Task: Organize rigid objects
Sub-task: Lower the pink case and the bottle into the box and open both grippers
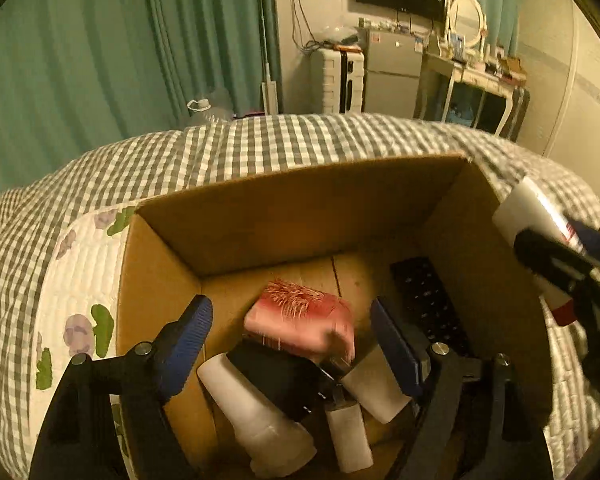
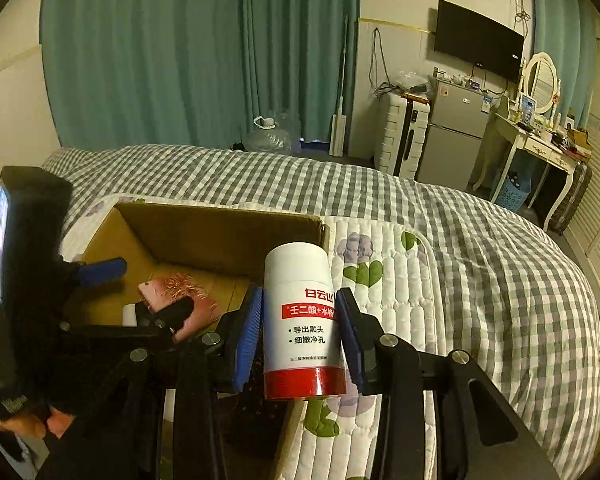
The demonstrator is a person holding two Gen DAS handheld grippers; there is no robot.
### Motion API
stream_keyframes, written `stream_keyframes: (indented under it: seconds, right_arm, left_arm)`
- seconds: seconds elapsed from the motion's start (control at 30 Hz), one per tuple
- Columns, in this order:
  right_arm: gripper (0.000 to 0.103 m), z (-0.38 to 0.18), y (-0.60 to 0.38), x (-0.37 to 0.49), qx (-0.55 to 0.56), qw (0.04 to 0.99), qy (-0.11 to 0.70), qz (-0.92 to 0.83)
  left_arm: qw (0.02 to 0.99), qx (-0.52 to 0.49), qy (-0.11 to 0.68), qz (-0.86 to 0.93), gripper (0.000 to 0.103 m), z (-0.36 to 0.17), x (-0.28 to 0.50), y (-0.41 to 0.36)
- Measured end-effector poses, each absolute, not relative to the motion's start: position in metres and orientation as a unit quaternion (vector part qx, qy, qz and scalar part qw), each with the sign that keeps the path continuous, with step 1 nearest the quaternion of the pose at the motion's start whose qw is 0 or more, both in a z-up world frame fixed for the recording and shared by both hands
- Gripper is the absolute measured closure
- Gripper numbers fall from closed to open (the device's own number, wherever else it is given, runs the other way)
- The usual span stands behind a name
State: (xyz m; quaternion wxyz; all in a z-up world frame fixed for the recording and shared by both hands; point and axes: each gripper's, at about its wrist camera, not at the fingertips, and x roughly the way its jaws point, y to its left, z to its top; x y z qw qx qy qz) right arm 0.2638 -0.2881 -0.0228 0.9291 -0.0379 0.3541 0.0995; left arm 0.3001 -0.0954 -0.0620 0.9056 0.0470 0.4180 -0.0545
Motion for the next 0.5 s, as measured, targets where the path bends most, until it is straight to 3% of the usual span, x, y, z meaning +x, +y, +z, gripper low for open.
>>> stream_keyframes:
  seconds: [0.5]
  right_arm:
    - [0.066,-0.01,-0.263,0.247,-0.039,0.926,0.362,0.102]
  left_arm:
    - [0.937,0.047,0.345,-0.035,0.02,0.007,0.251,-0.048]
